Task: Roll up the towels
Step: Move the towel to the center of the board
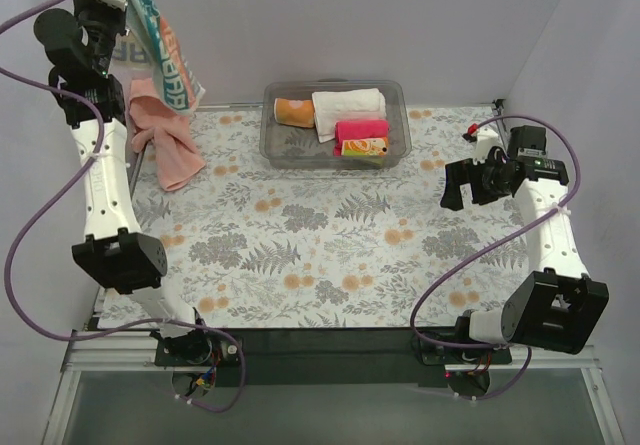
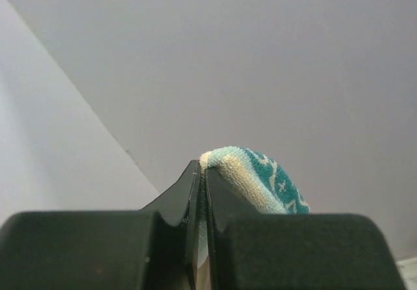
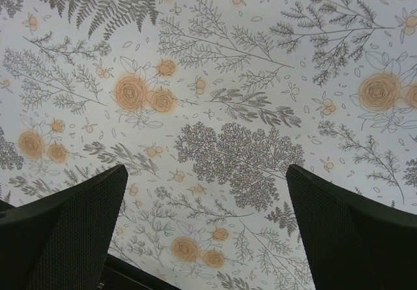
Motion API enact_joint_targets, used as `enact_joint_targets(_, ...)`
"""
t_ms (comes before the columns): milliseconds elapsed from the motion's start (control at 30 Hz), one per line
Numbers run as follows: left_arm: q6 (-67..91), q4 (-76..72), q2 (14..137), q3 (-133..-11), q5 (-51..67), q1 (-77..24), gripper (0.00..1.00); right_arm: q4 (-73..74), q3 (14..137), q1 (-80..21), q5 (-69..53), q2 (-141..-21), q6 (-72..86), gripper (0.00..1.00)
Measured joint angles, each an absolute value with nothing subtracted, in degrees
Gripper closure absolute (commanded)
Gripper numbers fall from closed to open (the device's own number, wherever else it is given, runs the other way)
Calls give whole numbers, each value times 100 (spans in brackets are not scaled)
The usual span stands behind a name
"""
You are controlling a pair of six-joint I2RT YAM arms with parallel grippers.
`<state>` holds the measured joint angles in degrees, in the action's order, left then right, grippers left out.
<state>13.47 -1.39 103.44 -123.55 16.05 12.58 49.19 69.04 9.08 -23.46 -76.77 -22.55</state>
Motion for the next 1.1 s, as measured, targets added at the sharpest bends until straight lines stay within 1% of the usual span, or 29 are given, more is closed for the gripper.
enact_joint_targets(133, 1214, 257, 9166, -11428, 2681, 1105, 100, 4930, 7037, 908, -2451, -7502, -2349, 1)
enact_joint_targets(300, 727, 873, 7585, -9942, 3970, 456, 100, 4969, 7083, 908, -2617, -7384, -2460, 1)
enact_joint_targets(400, 611, 1332, 7024, -9491, 4668, 154, 100, 5033, 7083, 908, -2768, -7312, -2539, 2)
enact_joint_targets(500, 215, 1990, 6825, -9308, 5168, -193, 100, 5113, 7083, 908, -2880, -7231, -2591, 2)
enact_joint_targets(567, -54, 2373, 6764, -9050, 5290, -648, 100, 5151, 7083, 908, -2917, -7181, -2609, 2)
enact_joint_targets(667, -416, 2847, 6801, -8514, 5288, -1632, 100, 5216, 7083, 908, -2950, -7102, -2637, 2)
enact_joint_targets(833, -921, 3061, 7109, -7839, 4733, -3312, 100, 5301, 7083, 908, -2976, -7050, -2687, 2)
enact_joint_targets(1100, -1297, 2759, 7891, -7861, 3942, -4853, 100, 5389, 7074, 908, -2954, -7050, -2724, 2)
